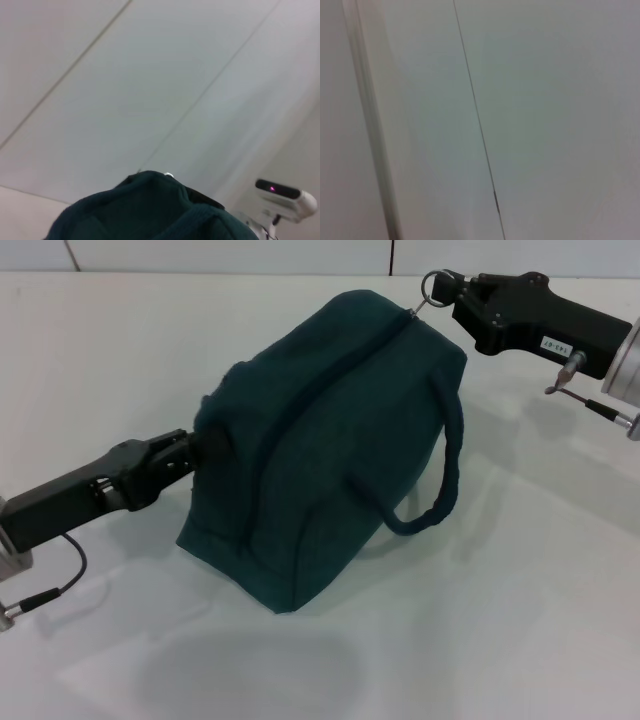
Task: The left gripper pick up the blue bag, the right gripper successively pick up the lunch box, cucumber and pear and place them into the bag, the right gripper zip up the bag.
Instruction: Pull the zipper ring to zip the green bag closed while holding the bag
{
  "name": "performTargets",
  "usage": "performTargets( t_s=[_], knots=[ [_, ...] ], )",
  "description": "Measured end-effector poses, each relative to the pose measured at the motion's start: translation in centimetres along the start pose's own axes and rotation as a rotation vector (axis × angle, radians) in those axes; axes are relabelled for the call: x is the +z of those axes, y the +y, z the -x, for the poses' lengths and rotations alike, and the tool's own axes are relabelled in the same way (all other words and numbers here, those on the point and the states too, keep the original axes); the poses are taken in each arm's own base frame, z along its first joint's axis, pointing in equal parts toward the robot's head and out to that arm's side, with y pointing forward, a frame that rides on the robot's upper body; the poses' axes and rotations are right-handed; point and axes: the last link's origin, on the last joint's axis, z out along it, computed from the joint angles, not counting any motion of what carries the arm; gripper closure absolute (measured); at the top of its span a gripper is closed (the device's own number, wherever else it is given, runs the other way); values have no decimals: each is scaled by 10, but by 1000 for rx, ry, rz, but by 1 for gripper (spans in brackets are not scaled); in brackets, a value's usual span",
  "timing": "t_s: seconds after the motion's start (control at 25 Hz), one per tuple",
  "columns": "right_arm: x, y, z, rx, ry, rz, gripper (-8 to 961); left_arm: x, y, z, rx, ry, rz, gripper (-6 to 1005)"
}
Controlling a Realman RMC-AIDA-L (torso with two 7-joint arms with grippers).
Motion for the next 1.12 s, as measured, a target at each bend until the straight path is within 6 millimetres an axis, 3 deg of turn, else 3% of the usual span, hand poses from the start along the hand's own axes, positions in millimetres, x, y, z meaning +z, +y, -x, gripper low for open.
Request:
performTargets(
  t_s=[0.36,0.56,0.68,0.92,1.12],
  knots=[
    [-1,0,1,-1,-3,4,893,4,-1,-7,9,27,5,848],
    [-1,0,1,-1,-4,6,892,-7,-6,-20,-8,126,-45,631],
    [-2,1,1,-2,-6,14,891,-11,-13,-31,-51,190,-83,398],
    [-3,2,2,-5,-10,20,889,7,-27,-50,-73,156,-117,192],
    [-3,3,2,-13,-15,29,888,34,-46,-62,-99,53,-191,133]
  ],
)
